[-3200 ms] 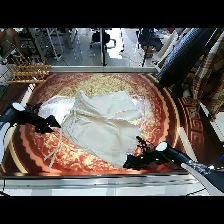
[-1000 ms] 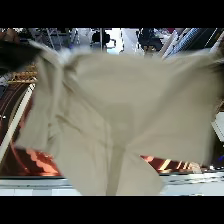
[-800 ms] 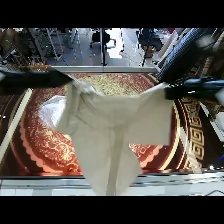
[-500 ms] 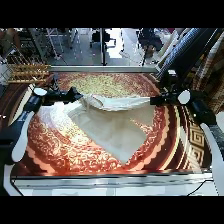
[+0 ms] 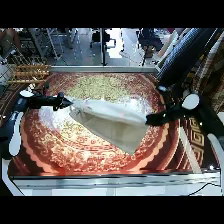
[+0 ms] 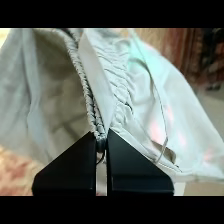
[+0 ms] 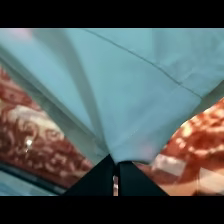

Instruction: Fold the clothes and pants, and hang the long-sleeved shirts on hangers.

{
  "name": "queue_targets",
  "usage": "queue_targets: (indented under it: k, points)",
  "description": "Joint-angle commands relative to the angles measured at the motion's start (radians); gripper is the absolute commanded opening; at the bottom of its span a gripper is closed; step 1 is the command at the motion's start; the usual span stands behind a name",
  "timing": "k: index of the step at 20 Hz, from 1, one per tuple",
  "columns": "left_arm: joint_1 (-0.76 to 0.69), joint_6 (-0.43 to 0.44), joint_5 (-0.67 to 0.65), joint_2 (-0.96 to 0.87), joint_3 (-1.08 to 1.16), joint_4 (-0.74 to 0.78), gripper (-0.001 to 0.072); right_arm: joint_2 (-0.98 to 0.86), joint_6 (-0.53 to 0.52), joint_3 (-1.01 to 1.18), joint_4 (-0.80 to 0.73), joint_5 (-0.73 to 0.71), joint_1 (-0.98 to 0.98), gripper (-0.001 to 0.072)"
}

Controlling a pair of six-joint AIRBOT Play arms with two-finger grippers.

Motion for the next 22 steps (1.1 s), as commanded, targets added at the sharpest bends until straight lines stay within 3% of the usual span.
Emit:
queue_targets:
  k: [1, 4, 5, 6, 7, 9, 12, 15, 19, 21, 22]
  points:
    - [0.027, -0.021, -0.167, -0.017, 0.003, 0.179, 0.0016, 0.064, -0.014, -0.204, 0.068, 0.104, 0.088, 0.0011]
    - [0.021, -0.021, -0.186, -0.04, 0.003, 0.261, 0.0048, 0.062, -0.037, -0.396, 0.098, -0.072, 0.233, 0.0022]
    - [0.021, -0.021, -0.182, -0.042, 0.002, 0.261, 0.0216, 0.062, -0.027, -0.43, 0.067, -0.155, 0.257, 0.0166]
    - [0.021, -0.021, -0.176, -0.041, 0.003, 0.259, 0.0441, 0.062, -0.026, -0.446, 0.056, -0.218, 0.249, 0.0422]
    - [0.021, -0.021, -0.176, -0.037, 0.003, 0.251, 0.0474, 0.065, -0.014, -0.446, 0.037, -0.263, 0.212, 0.0413]
    - [0.023, -0.02, -0.18, -0.028, 0.003, 0.159, 0.0474, 0.064, 0.03, -0.452, 0.034, -0.316, 0.073, 0.0407]
    - [0.023, 0.037, -0.185, 0.014, 0.003, 0.037, 0.0473, 0.064, 0.014, -0.545, 0.161, -0.314, -0.159, 0.0536]
    - [0.006, 0.136, -0.183, 0.098, 0.003, 0.036, 0.0465, 0.055, -0.19, -0.697, 0.495, -0.409, -0.256, 0.0544]
    - [-0.068, 0.283, -0.182, 0.196, 0.003, 0.072, 0.0461, -0.066, -0.393, -0.737, 0.747, -0.496, -0.211, 0.0544]
    - [-0.125, 0.336, -0.179, 0.217, 0.002, 0.119, 0.036, -0.154, -0.524, -0.717, 0.928, -0.525, -0.157, 0.0543]
    - [-0.154, 0.346, -0.179, 0.219, 0.002, 0.15, 0.0351, -0.202, -0.557, -0.69, 0.975, -0.536, -0.122, 0.0542]
